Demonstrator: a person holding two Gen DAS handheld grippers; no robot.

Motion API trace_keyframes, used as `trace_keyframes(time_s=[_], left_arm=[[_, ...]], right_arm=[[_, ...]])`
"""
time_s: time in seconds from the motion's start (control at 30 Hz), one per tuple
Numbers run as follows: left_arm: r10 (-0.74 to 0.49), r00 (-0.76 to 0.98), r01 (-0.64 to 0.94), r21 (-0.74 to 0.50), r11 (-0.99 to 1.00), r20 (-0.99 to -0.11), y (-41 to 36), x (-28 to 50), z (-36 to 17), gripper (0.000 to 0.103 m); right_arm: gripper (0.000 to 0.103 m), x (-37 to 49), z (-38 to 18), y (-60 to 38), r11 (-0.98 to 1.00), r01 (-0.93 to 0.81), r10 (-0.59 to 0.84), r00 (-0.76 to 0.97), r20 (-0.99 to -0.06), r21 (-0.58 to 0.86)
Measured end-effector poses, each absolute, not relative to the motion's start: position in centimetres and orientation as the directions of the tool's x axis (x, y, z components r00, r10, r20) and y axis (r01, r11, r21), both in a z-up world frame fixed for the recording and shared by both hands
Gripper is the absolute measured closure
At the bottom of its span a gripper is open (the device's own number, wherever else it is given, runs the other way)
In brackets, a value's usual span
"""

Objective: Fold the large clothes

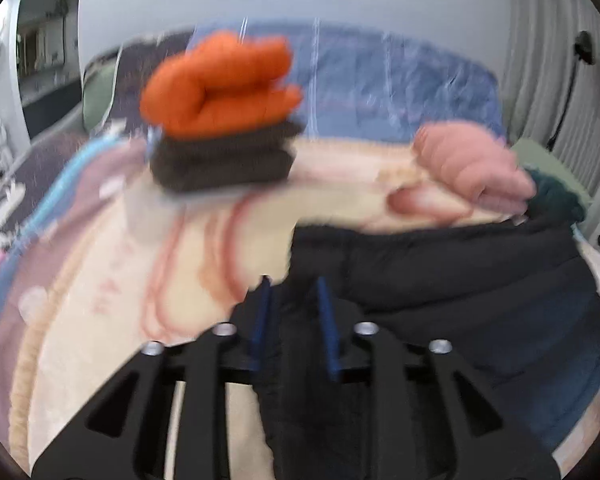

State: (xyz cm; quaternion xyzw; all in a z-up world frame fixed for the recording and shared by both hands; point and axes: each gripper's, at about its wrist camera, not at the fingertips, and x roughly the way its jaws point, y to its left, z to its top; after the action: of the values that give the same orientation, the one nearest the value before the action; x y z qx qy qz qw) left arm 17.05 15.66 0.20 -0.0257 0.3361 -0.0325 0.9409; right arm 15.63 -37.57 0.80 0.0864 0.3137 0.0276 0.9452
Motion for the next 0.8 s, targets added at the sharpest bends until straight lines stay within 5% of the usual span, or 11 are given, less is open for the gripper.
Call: trace_keyframes(time_s=[0.07, 0.23, 0.33, 0.4, 0.8], left_arm=[[-0.128, 0.792, 0.1, -0.081, 0.992, -0.596, 13.9, 16.0, 1.7, 0.058], [-0.166, 0.779, 0.236, 0.036, 0.971, -0.605, 6.2, 15.3, 1.1, 0.056], [-0.169, 0.721, 0.249, 0.024, 0.968, -0.672, 4.2, 16.8, -2.9, 0.048], [-0.132, 0.758, 0.234, 0.078, 0.969, -0.639, 3.8, 17.2, -5.2, 0.033], [-0.142, 0.744, 0.21, 0.027, 0.977, -0.653, 4.5, 18.0, -7.6, 0.029]], right_arm=[[0.051, 14.9, 1.6, -34.9, 0.981, -0.081, 0.168, 0.814, -0.556, 0.179], [0.051, 15.6, 0.7, -29.5, 0.965, -0.196, 0.26, 0.799, -0.542, 0.175], [0.052, 18.2, -3.5, -28.1, 0.97, -0.173, 0.245, 0.681, -0.69, 0.173], [0.051, 18.9, -6.0, -27.6, 0.979, -0.168, 0.2, 0.668, -0.717, 0.116], [0.047, 20.2, -8.5, -27.4, 0.982, -0.162, 0.178, 0.654, -0.736, 0.094]])
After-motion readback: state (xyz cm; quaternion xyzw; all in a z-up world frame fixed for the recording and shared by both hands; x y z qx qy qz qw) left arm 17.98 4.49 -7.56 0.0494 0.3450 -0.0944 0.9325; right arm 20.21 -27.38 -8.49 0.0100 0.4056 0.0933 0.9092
